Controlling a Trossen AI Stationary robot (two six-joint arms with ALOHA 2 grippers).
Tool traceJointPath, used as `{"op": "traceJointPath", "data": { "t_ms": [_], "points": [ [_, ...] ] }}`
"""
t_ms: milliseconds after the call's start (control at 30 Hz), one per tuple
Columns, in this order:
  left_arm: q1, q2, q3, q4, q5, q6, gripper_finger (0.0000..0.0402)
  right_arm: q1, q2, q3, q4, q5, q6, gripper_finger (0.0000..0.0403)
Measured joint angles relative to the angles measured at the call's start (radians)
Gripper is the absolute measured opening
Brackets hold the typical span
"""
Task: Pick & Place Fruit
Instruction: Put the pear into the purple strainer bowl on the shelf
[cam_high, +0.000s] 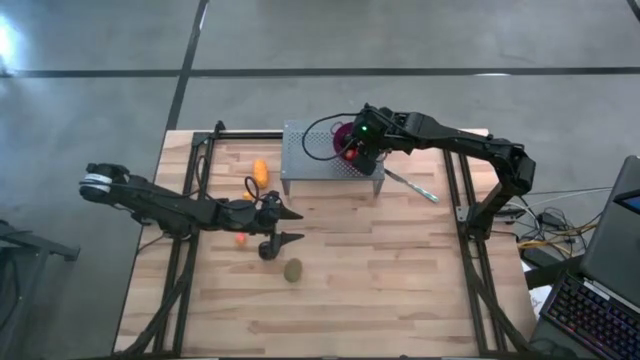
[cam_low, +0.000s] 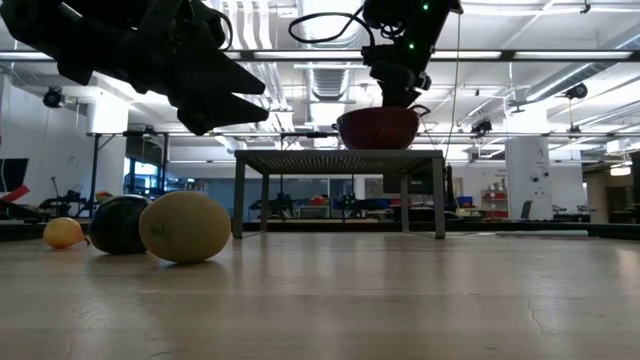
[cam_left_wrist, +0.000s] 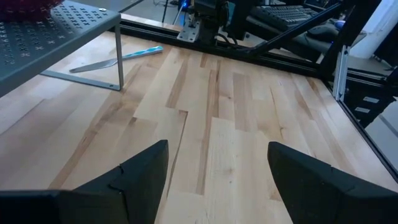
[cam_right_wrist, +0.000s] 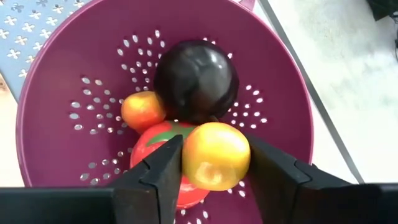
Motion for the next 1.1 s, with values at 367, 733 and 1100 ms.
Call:
{"op": "traceJointPath", "data": {
  "t_ms": [367, 733, 1100],
  "points": [
    [0.0, 0.0, 0.0, 0.0, 0.0, 0.0, 0.028, 0.0, 0.0, 0.0, -0.003, 0.0, 0.0, 0.0146],
    [0.0, 0.0, 0.0, 0.0, 0.0, 0.0, 0.028, 0.0, -0.004, 0.0, -0.003, 0.0, -0.017, 0.0159],
    [0.0, 0.0, 0.0, 0.0, 0.0, 0.0, 0.028, 0.001, -0.062, 0.0, -0.019, 0.0, -0.03, 0.0202]
  ]
}}
